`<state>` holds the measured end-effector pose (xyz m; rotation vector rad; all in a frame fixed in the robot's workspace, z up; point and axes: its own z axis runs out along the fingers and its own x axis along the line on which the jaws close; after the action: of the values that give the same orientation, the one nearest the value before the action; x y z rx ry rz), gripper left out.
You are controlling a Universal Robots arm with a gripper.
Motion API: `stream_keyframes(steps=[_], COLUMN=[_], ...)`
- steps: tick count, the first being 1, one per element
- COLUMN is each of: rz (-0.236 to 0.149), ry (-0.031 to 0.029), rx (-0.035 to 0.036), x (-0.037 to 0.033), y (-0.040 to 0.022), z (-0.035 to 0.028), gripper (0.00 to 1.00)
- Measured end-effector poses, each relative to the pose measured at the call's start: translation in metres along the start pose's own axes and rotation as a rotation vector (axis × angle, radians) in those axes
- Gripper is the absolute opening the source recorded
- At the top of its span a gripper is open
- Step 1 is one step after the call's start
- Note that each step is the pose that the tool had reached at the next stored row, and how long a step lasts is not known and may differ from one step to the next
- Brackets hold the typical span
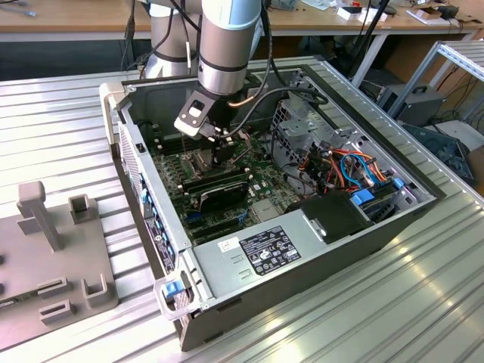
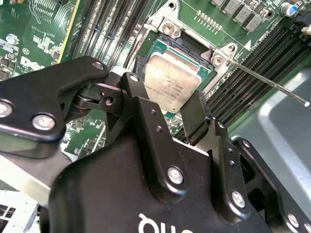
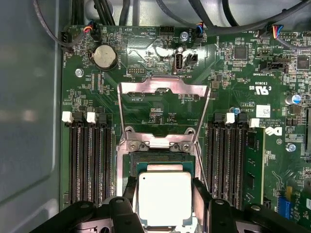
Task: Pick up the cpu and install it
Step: 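Place the cpu into insertion slot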
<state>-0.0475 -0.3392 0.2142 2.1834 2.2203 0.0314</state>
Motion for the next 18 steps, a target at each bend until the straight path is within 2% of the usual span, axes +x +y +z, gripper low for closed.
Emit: stream_keyframes(steps=[18], rz=[0.0], ry=[0.0001], rx=[0.0], x=[0.0016], y=[-0.0001], z=[0.0072], gripper=[0.55])
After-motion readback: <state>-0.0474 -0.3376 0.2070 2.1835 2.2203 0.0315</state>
